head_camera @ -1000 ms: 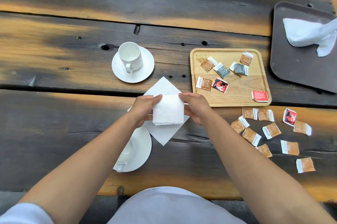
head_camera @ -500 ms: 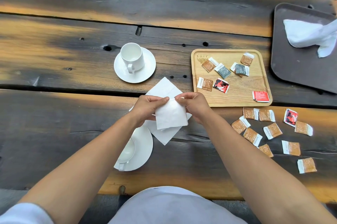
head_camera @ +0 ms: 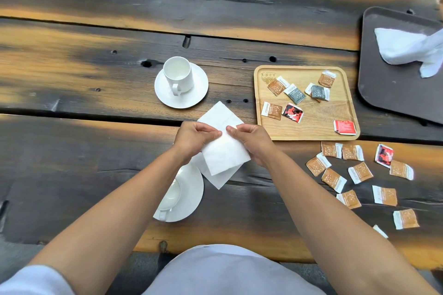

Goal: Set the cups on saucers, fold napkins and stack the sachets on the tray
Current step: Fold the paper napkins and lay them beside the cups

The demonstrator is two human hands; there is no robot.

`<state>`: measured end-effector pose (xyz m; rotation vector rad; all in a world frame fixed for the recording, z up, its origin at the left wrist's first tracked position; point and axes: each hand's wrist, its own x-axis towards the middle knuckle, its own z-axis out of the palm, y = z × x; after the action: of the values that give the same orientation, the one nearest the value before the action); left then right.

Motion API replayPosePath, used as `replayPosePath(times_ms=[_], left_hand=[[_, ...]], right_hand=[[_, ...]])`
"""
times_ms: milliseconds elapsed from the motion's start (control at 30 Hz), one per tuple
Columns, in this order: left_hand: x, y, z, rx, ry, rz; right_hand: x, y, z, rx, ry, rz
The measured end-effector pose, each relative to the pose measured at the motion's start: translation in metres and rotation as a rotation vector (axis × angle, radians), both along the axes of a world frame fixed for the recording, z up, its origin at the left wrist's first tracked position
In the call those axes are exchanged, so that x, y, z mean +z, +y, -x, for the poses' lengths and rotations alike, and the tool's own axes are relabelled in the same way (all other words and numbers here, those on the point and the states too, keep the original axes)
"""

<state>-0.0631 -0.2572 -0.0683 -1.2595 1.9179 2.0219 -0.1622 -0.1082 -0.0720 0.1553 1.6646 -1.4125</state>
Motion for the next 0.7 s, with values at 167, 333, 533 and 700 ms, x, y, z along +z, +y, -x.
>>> replayPosePath(times_ms=[167, 333, 533, 700], left_hand=[[0.006, -0.004, -0.01, 0.253, -0.004, -0.221], [0.013, -0.009, -0.039, 0.194, -0.061, -0.408], [0.013, -0.028, -0.07, 0.401, -0.053, -0.213], [0.011, -0.057, -0.113, 0.362, -0.068, 0.13]], right_hand=[[-0.001, 0.002, -0.005, 0.018, -0.11, 0.017], [0.0, -0.02, -0.016, -0.056, -0.208, 0.07], [0.01, -0.056, -0.047, 0.083, -0.22, 0.047], [0.014, -0.089, -0.083, 0.241, -0.224, 0.018]])
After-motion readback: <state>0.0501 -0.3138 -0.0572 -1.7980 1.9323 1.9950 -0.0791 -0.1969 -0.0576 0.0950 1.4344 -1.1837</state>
